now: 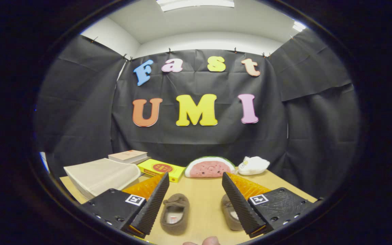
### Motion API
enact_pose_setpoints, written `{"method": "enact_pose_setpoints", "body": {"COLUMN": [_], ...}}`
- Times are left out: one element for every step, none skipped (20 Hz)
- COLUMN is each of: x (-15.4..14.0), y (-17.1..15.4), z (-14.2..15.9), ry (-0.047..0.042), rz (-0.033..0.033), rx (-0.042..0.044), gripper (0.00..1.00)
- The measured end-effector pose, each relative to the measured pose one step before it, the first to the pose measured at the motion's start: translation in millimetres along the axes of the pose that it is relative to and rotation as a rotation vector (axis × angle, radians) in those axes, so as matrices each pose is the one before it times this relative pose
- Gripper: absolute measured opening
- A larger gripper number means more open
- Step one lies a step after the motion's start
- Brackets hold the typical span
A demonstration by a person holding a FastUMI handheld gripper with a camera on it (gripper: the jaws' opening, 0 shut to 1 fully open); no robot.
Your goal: Open the storage box then place both shoes into the box .Put the left shoe in first, then the right shoe, with the right side of both shoes facing outward in a uniform manner.
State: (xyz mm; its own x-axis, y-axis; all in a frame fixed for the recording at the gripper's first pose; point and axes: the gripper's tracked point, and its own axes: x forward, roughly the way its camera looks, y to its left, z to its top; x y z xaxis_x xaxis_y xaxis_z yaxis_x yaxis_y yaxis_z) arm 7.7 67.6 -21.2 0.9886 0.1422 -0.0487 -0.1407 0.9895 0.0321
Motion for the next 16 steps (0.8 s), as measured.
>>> {"method": "enact_pose_setpoints", "body": {"x": [2.08,3.24,3.05,3.6,4.07,4.36,4.95,4.3,4.85,4.73,5.94,6.15,6.96,7.01,6.77,5.2], "y": [9.39,9.23,10.57,11.2,11.44,11.63,11.93,11.2,11.25,10.93,9.95,7.52,5.69,6.19,6.27,6.64], "z": [-2.55,-2.01,-1.09,-2.92,-2.1,-2.88,-2.68,-5.19,-3.97,-4.86,-3.84,-4.77,-4.71,-8.0,-8.09,-7.59], "ry": [0.0061,0.00375,0.00245,0.00209,0.00407,0.00458,0.00554,0.00713,0.00569,0.00585,0.00521,0.00147,0.00603,0.01077,0.0197,0.01929], "rz": [0.01966,0.01809,0.01814,0.02,0.01964,0.02169,0.02074,0.02078,0.01994,0.02227,0.01886,0.01447,0.01095,0.01115,0.01552,0.01806], "rx": [0.00174,0.00091,0.00401,0.00639,0.00785,0.00951,0.00872,0.00952,0.0135,0.01699,0.01676,0.01372,0.01413,0.01677,0.01482,0.0141], "gripper": [0.95,0.95,0.95,0.95,0.95,0.95,0.95,0.95,0.95,0.95,0.95,0.95,0.95,0.95,0.95,0.96]}}
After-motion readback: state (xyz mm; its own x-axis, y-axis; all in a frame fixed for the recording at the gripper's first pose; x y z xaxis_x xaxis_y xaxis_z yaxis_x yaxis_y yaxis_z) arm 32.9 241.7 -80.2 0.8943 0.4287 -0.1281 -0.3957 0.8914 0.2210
